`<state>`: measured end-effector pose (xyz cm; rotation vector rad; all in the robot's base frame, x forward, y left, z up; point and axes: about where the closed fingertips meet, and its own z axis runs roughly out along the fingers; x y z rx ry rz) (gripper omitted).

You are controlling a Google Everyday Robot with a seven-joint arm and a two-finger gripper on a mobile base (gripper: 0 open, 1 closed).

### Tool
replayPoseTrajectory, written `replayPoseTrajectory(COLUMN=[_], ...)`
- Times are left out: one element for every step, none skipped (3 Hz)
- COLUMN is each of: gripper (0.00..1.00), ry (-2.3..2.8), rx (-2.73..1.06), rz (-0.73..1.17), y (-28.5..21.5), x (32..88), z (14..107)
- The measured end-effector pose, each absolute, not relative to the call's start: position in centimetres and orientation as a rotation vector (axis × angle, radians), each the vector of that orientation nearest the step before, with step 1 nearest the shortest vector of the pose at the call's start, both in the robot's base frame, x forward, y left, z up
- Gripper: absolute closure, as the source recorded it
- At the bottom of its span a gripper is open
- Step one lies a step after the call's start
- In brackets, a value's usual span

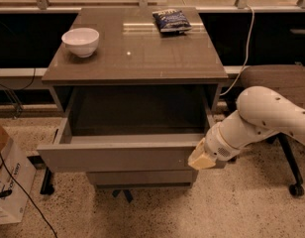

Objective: Close top drawer

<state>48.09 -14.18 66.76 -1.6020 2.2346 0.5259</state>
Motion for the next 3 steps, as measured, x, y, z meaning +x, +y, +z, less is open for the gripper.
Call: replayPoseTrajectory(gripper=[1.00,1.00,1.00], ry=[2.225,2.188,2.188], rx=[-1.605,-1.614,-1.614], rz=[0.493,0.431,0.431], y=[-14.2,-13.9,-13.9], x=[49.2,52.1,52.1], z=[66.2,65.8,65.8])
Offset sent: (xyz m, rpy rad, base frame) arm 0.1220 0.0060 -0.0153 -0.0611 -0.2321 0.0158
